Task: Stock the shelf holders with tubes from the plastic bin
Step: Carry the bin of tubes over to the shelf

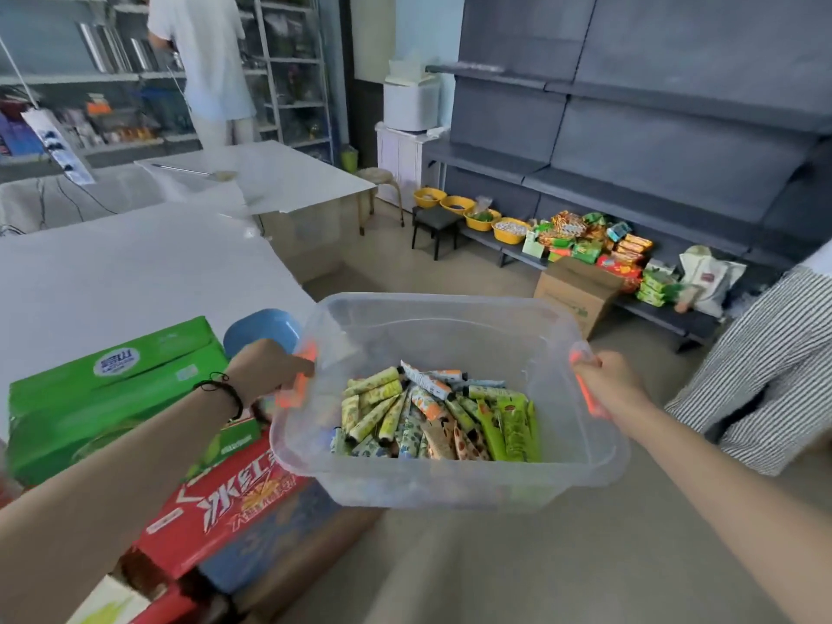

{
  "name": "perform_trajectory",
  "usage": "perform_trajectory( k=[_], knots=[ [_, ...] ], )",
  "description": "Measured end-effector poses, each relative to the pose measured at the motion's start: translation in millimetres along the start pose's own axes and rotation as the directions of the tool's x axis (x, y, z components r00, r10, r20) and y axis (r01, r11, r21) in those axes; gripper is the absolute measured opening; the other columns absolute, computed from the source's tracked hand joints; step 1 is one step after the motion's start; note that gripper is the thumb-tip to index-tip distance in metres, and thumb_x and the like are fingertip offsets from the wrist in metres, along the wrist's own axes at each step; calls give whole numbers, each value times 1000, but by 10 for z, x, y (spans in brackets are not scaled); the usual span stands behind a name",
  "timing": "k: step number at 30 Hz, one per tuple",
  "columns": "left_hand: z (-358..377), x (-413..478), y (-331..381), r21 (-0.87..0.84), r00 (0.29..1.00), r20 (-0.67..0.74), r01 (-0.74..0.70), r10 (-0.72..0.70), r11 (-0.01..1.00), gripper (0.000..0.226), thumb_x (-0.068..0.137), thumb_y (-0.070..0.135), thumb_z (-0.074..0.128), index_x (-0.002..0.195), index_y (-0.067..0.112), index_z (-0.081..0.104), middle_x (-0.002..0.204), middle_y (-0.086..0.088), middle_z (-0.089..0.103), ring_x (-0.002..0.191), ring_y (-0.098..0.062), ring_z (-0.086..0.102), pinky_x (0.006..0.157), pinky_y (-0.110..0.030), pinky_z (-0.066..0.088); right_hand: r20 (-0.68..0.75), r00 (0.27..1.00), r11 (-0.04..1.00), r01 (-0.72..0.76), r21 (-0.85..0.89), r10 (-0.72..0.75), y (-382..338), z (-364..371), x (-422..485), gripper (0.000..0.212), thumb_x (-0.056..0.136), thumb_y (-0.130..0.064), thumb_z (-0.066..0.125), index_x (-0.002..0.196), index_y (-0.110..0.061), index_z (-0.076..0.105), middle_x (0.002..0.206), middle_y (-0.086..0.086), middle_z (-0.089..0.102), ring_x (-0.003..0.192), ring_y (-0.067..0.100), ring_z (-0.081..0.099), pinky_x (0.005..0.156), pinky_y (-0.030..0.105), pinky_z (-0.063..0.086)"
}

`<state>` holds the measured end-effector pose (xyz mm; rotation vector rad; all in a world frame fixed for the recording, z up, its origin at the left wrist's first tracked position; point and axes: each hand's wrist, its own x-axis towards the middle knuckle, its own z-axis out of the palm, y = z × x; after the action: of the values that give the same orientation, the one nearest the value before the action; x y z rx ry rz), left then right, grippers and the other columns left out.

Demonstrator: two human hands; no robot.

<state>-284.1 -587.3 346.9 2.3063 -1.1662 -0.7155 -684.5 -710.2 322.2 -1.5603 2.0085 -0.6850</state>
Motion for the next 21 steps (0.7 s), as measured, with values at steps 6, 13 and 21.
perform_trajectory(
  k=[6,13,21],
  knots=[
    [338,742,860,-2,1000,20,2,-2,1000,41,74,26,70,41,10,51,26,5,41,37,-16,40,45,-21,30,-9,1000,1000,0,18,0,-59,-152,1167,46,93,-42,42,59,-12,47,56,5,50,56,27,52,54,27,36],
    [662,2003,1606,-60,1000,19,-4,5,998,40,72,20,70,41,9,48,30,3,44,31,-14,37,45,-20,29,7,1000,1000,3,-7,-3,-362,-19,2548,43,90,-37,42,57,-11,49,56,12,56,61,31,63,56,28,44],
    [862,3569,2552,-56,1000,-8,2,-2,998,41,71,21,72,41,8,48,28,4,42,38,-21,39,47,-22,31,3,999,999,41,-4,-41,-888,150,4217,39,95,-32,43,63,-12,51,60,9,55,52,24,54,50,26,38]
  ],
)
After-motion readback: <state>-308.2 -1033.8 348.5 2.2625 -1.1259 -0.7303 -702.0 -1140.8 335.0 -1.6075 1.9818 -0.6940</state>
